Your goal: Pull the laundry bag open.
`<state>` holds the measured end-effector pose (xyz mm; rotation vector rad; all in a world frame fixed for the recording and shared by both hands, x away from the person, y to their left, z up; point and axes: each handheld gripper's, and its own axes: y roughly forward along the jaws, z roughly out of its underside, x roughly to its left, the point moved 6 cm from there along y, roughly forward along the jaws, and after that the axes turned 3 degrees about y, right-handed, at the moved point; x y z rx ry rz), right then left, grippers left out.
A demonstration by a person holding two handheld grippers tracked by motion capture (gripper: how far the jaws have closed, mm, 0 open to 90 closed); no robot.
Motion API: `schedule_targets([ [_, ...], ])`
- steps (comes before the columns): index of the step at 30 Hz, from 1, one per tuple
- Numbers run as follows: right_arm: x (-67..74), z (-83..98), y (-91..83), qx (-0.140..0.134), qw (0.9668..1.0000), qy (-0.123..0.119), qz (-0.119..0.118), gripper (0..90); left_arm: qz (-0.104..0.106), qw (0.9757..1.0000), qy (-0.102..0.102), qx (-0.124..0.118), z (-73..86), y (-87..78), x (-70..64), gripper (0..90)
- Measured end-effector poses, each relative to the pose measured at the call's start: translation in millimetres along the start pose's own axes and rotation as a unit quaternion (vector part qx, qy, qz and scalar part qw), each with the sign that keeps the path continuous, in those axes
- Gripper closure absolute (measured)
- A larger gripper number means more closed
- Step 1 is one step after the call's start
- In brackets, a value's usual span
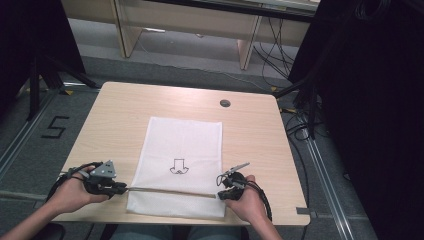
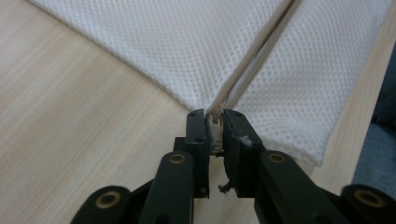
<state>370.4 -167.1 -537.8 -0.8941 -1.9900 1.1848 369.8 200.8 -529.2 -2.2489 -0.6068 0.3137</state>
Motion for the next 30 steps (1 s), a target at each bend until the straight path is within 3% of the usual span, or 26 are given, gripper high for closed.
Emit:
schedule_targets([
  [1,-0.3,0.1,0.0,-0.001,1.0000,0.000,-0.001,90.0,-0.004,0.9998,-0.008,-0.016,-3.5,-3.0,1.2,72.2],
  [2,-1.4,-0.6,0.7,-0.005,0.9999,-0.008,-0.006,90.0,-0.006,0.9985,-0.024,-0.050,-11.0,-8.7,2.1,68.7],
  [3,-0.3,0.1,-0.2,-0.001,1.0000,0.001,-0.006,89.1,-0.009,0.9967,-0.035,-0.073,-16.6,-13.6,3.5,65.3],
  [4,0.7,-0.9,-1.1,-0.001,0.9999,-0.005,-0.011,81.2,-0.008,0.9941,-0.046,-0.098,-22.3,-17.2,4.3,58.2],
  [5,0.7,-0.9,-1.1,-0.001,0.9999,-0.005,-0.011,81.2,-0.009,0.9924,-0.050,-0.112,-25.9,-19.2,5.6,58.2],
  [6,1.1,-2.3,-0.8,-0.009,0.9997,-0.012,-0.017,75.4,-0.007,0.9891,-0.061,-0.134,-31.9,-19.1,5.7,55.5],
  [7,1.4,-3.2,-0.8,-0.010,0.9995,-0.020,-0.024,73.7,0.004,0.9882,-0.070,-0.136,-35.0,-17.6,4.7,52.9],
  [9,2.0,-3.4,-2.8,-0.010,0.9995,-0.025,-0.017,73.2,0.002,0.9854,-0.091,-0.144,-40.5,-9.8,2.9,48.3],
  [11,2.4,-6.5,-5.7,-0.028,0.9990,-0.031,-0.017,71.5,-0.003,0.9869,-0.084,-0.137,-46.3,0.2,4.1,44.4],
  [13,2.4,-9.5,-8.5,-0.040,0.9985,-0.034,-0.014,69.8,-0.007,0.9860,-0.096,-0.137,-52.9,7.3,6.0,41.8],
  [14,3.6,-10.3,-12.2,-0.044,0.9989,-0.018,-0.007,68.6,-0.015,0.9848,-0.100,-0.142,-56.3,10.3,7.8,38.8],
  [18,3.3,-11.4,-14.1,-0.055,0.9983,-0.018,-0.007,67.8,-0.043,0.9797,-0.116,-0.158,-61.5,16.0,13.3,36.5],
  [19,2.3,-12.7,-14.5,-0.066,0.9974,-0.028,-0.008,67.5,-0.052,0.9802,-0.113,-0.154,-58.4,15.9,14.5,36.6],
  [20,2.5,-12.8,-15.0,-0.069,0.9973,-0.025,-0.008,67.2,-0.058,0.9795,-0.114,-0.155,-55.7,16.6,15.3,36.6],
  [23,0.9,-14.9,-17.4,-0.084,0.9962,-0.025,-0.005,66.6,-0.068,0.9812,-0.115,-0.140,-42.3,16.0,20.8,37.1],
  [25,-0.5,-15.6,-19.0,-0.089,0.9957,-0.024,-0.003,66.5,-0.072,0.9795,-0.124,-0.142,-37.0,11.9,26.9,37.3],
  [26,-1.3,-17.0,-17.9,-0.105,0.9943,-0.022,-0.004,66.5,-0.078,0.9779,-0.132,-0.142,-35.2,9.2,30.1,37.4],
  [30,-5.5,-16.5,-23.3,-0.111,0.9937,-0.015,-0.001,66.3,-0.093,0.9696,-0.162,-0.158,-31.4,2.4,42.1,37.6],
])
